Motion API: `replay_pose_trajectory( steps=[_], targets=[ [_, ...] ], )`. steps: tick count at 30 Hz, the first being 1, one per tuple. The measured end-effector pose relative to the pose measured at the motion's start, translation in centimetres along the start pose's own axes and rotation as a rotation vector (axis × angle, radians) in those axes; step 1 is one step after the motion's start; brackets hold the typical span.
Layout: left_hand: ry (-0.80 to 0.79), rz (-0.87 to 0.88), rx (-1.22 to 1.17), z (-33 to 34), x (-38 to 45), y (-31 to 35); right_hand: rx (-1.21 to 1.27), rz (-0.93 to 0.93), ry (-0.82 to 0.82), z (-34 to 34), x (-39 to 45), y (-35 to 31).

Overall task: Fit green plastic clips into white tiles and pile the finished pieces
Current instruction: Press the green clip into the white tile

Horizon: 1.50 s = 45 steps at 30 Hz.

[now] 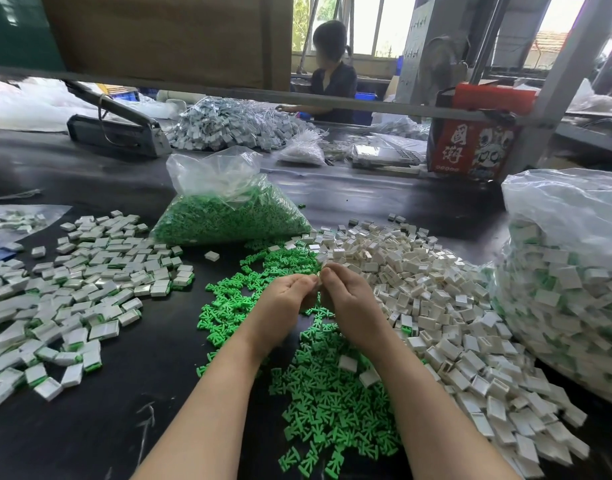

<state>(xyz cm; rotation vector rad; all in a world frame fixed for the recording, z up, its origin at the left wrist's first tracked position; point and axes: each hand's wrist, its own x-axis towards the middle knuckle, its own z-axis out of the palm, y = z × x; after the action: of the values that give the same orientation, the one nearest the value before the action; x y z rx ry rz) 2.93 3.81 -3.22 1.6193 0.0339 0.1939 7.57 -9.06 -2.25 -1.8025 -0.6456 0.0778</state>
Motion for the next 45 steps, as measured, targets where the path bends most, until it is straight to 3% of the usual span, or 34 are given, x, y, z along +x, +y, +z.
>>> replay_pose_trajectory(
  steps=[3,10,18,34,40,45],
  targets=[
    [-0.036,-0.019,0.017,0.1,-0.1,-0.1,-0.038,0.000,-0.014,0.0,0.1,0.2],
    [0.003,0.001,0.131,0.2,0.0,-0.2,-0.535,-0.103,-0.134,-0.3,-0.3,0.1],
    [0.009,0.025,0.297,0.2,0.6,-1.0,-0.684,-0.041,-0.190,0.2,-0.4,0.0],
    [-0.095,-0.013,0.301,0.2,0.4,-0.2,-0.742,-0.045,-0.204,0.1,-0.6,-0.1],
    [-0.084,0.004,0.177,-0.5,0.2,-0.1,-0.620,-0.068,-0.112,-0.8,-0.1,-0.5],
    [-0.031,0.081,0.312,-0.9,0.2,0.1,-0.594,-0.163,-0.035,-1.2,0.0,-0.1]
  ],
)
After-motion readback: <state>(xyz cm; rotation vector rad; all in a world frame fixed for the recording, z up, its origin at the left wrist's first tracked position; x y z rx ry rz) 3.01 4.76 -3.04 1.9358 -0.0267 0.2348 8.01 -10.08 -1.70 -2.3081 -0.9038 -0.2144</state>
